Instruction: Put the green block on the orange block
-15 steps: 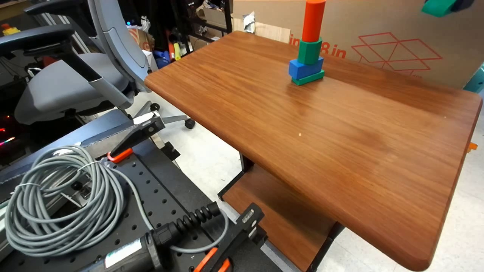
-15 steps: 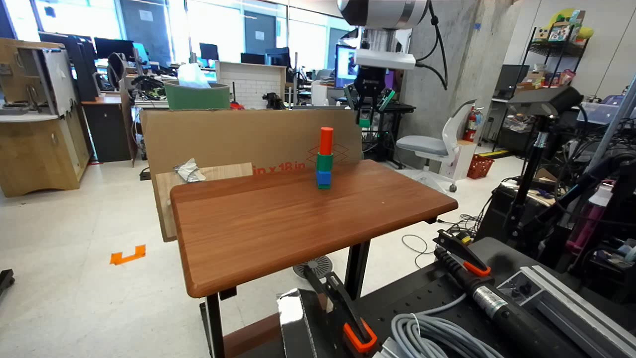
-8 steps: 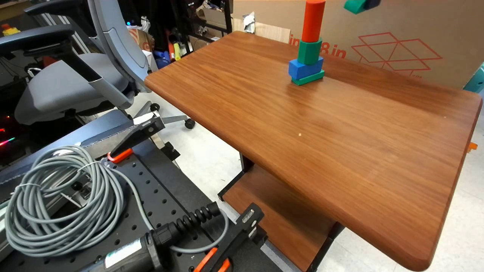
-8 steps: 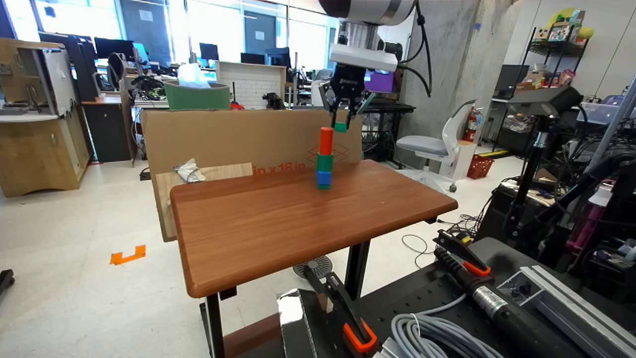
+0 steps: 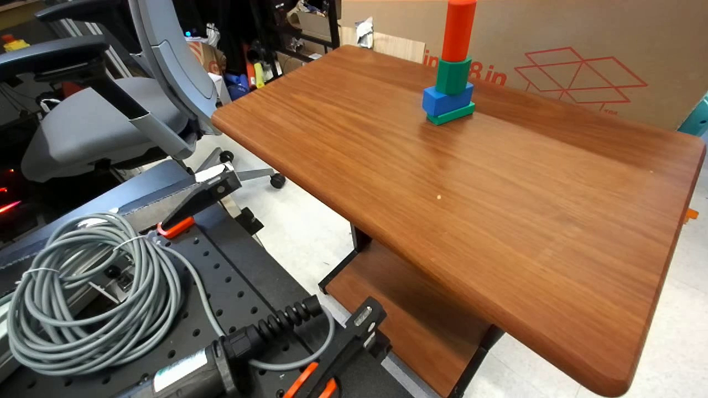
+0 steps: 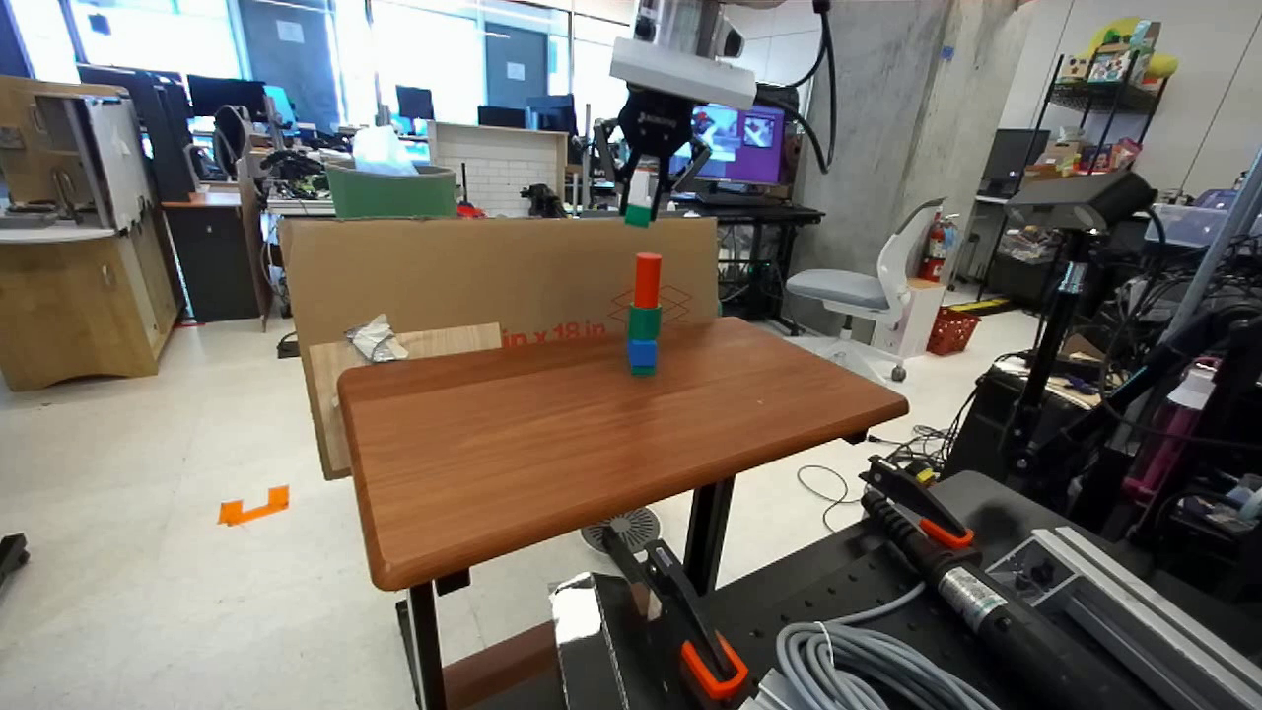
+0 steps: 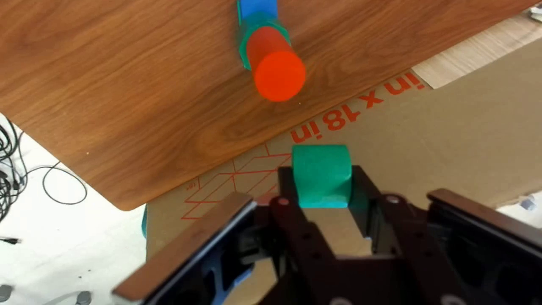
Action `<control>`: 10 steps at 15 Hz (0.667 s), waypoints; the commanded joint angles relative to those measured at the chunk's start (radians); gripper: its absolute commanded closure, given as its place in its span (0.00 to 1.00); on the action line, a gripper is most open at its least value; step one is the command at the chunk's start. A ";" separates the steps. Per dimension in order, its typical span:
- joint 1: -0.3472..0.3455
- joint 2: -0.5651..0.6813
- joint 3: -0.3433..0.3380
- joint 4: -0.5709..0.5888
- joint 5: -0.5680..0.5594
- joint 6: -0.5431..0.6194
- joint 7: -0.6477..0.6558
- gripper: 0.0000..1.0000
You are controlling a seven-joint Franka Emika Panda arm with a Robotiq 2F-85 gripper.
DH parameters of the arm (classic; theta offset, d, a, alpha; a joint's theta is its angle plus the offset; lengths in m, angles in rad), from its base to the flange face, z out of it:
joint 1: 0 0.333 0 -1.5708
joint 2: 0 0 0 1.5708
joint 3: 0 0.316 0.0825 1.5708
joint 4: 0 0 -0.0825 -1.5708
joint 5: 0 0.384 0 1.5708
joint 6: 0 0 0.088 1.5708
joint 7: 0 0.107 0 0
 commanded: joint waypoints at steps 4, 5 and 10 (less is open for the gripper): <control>0.014 -0.127 -0.019 -0.127 -0.081 -0.003 0.103 0.91; 0.012 -0.130 -0.016 -0.136 -0.081 -0.013 0.108 0.91; 0.008 -0.120 -0.013 -0.156 -0.077 -0.029 0.134 0.91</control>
